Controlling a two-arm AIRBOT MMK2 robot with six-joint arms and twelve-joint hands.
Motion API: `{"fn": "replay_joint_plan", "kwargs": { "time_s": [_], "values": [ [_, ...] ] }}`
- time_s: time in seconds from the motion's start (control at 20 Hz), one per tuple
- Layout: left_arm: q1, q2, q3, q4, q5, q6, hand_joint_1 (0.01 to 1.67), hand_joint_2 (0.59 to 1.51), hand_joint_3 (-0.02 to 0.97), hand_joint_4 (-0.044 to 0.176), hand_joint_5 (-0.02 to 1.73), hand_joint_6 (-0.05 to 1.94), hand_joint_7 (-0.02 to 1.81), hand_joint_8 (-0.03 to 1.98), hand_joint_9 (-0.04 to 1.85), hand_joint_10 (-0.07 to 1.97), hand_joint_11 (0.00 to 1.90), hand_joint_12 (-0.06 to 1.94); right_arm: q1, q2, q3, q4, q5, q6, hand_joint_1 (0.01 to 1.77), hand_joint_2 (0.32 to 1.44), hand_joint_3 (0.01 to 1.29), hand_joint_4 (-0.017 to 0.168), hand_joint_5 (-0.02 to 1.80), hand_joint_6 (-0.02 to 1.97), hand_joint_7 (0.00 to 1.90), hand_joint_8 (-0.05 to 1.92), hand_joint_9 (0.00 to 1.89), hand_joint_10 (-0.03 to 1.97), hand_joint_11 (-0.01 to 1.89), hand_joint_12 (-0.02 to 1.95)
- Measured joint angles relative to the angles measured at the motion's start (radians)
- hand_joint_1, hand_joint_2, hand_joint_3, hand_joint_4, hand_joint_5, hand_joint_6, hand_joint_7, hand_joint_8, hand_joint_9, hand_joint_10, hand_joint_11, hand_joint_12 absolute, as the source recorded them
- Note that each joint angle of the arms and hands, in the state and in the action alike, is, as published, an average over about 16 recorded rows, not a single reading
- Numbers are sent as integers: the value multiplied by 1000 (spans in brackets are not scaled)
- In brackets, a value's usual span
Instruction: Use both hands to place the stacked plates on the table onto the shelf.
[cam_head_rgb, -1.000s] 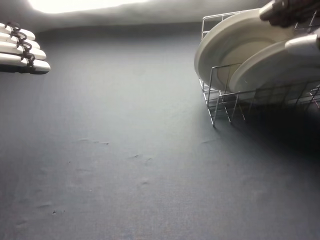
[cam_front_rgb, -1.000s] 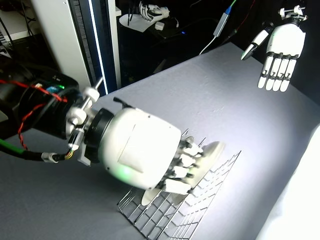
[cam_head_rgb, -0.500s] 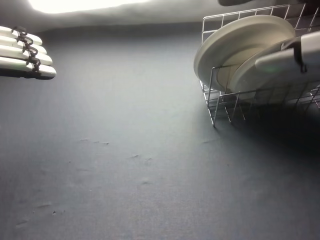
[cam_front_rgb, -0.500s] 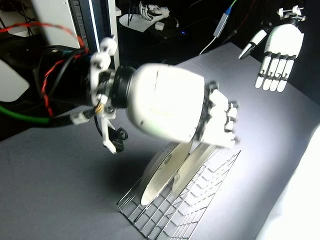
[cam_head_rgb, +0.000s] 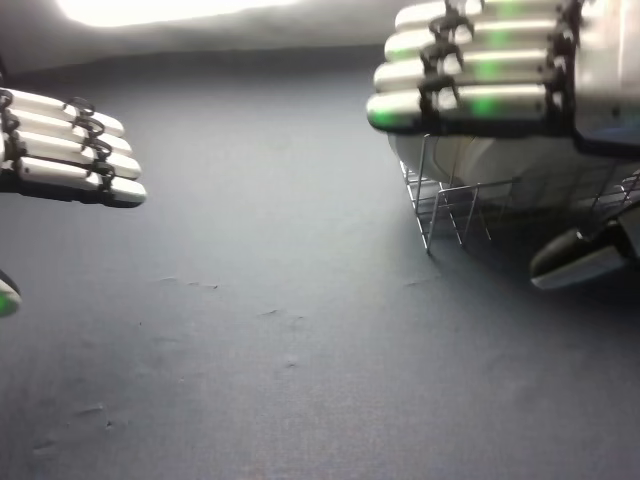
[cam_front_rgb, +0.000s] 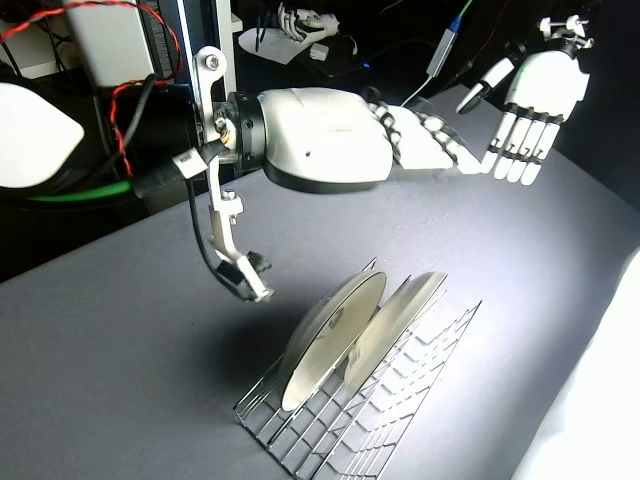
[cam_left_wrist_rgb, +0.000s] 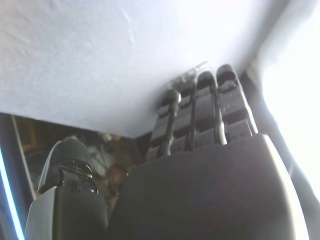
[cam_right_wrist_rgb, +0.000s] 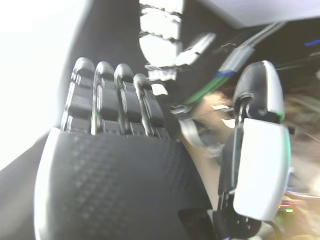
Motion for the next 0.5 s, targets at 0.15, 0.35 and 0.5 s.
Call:
{"fn": "replay_joint_plan", "kwargs": {
  "time_s": [0.15, 0.35, 0.5],
  "values": [
    [7, 7, -24, -6, -3, 1, 94, 1159, 20, 11, 483, 728, 542, 768, 555, 814, 540, 854, -10, -3, 10, -89, 59, -6, 576, 887, 14, 2, 439, 574, 510, 612, 445, 693, 248, 994],
    [14, 14, -47, -14, -4, 3, 143, 1166, 19, 41, 776, 1136, 862, 1180, 883, 1231, 877, 1276, -19, -6, 20, -148, 107, -14, 494, 863, 14, 3, 652, 959, 724, 999, 667, 1093, 498, 1316],
    [17, 17, -55, -18, -3, 6, 177, 1170, 19, 50, 968, 1430, 1076, 1486, 1105, 1551, 1101, 1607, -22, -6, 23, -167, 125, -18, 438, 842, 14, 4, 795, 1202, 880, 1255, 817, 1373, 624, 1603]
  ]
}}
